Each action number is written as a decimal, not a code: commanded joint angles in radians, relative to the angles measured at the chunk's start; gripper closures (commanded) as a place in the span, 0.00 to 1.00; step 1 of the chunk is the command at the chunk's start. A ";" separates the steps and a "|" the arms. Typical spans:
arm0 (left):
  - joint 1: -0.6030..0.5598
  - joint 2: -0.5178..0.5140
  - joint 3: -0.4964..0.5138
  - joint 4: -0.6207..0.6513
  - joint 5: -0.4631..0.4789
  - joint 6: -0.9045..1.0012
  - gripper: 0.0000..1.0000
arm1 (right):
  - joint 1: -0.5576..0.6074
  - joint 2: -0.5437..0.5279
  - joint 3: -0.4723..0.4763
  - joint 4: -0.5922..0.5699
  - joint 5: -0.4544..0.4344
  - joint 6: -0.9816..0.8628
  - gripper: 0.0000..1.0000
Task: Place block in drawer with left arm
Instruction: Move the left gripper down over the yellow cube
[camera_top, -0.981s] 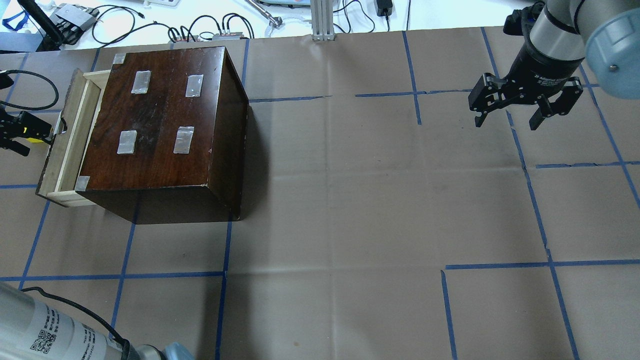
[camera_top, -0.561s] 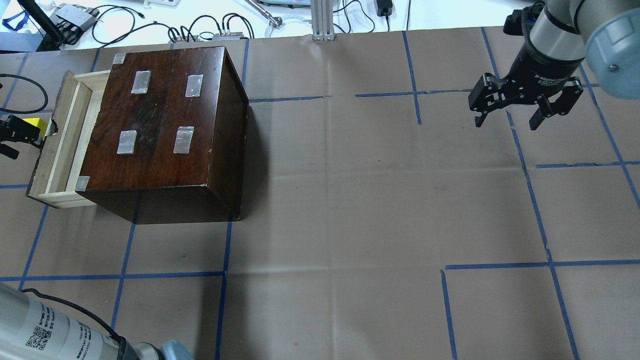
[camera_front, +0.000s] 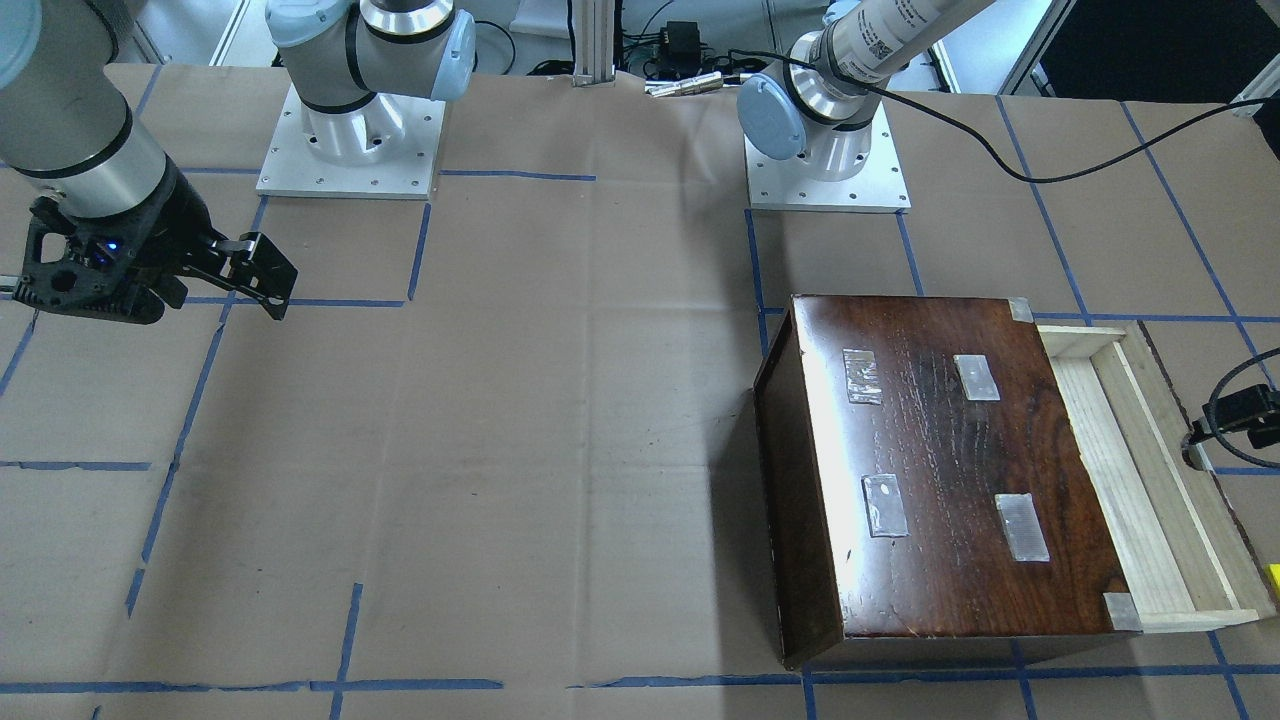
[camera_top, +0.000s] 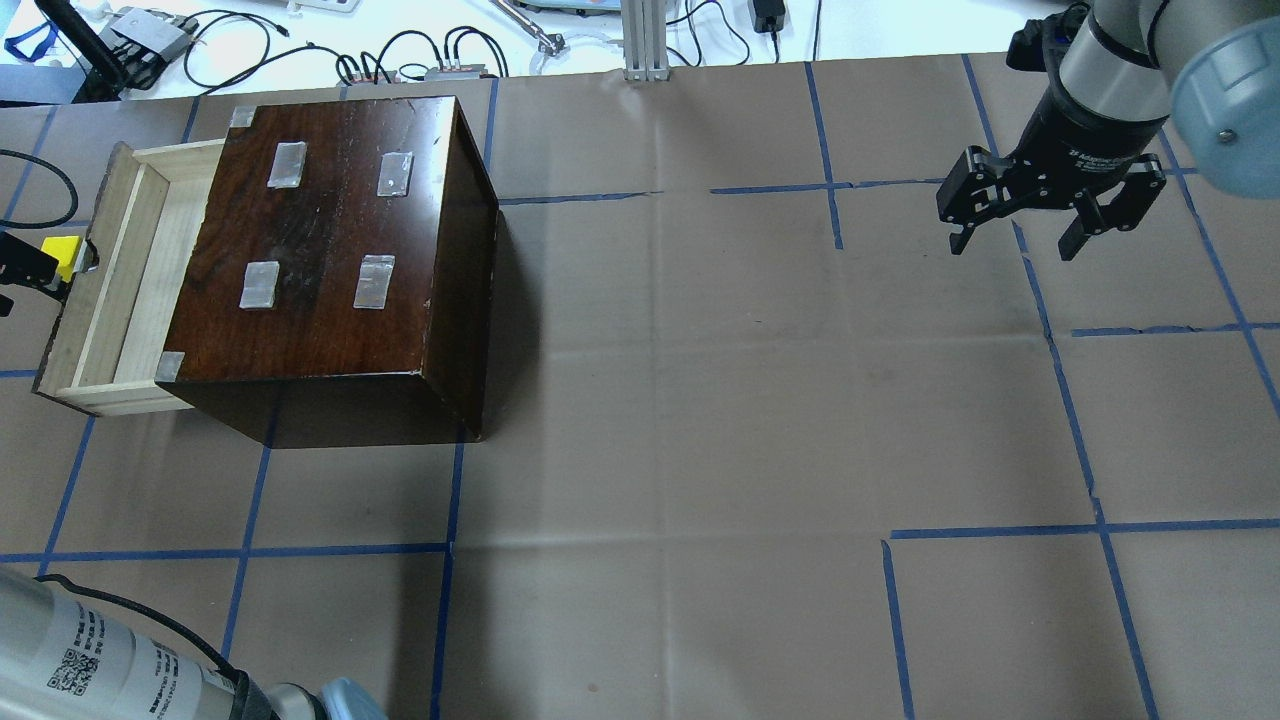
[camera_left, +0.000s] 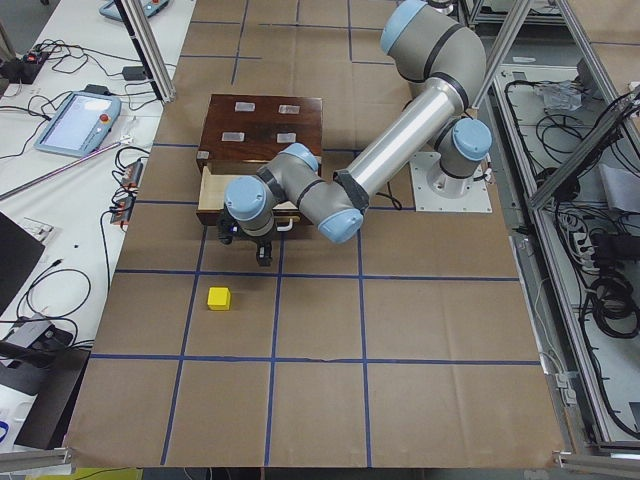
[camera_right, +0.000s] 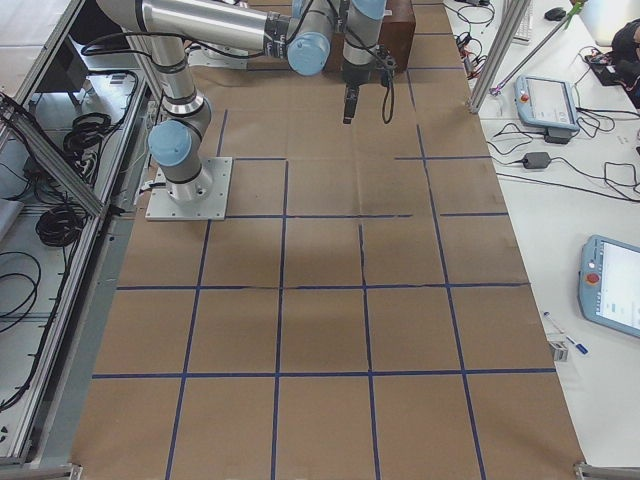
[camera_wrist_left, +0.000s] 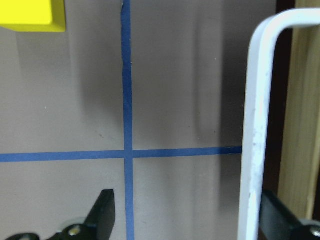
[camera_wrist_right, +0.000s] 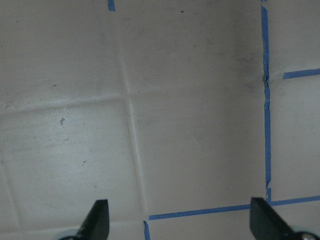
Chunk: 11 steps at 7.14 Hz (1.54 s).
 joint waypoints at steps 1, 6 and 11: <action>0.014 -0.016 0.021 0.000 0.018 0.001 0.02 | 0.000 0.002 0.000 0.000 0.000 0.001 0.00; 0.014 -0.122 0.223 0.008 0.019 0.001 0.02 | 0.000 0.000 0.000 0.000 0.000 0.000 0.00; -0.032 -0.393 0.456 0.135 0.019 -0.013 0.02 | 0.000 0.000 0.000 0.000 0.000 0.000 0.00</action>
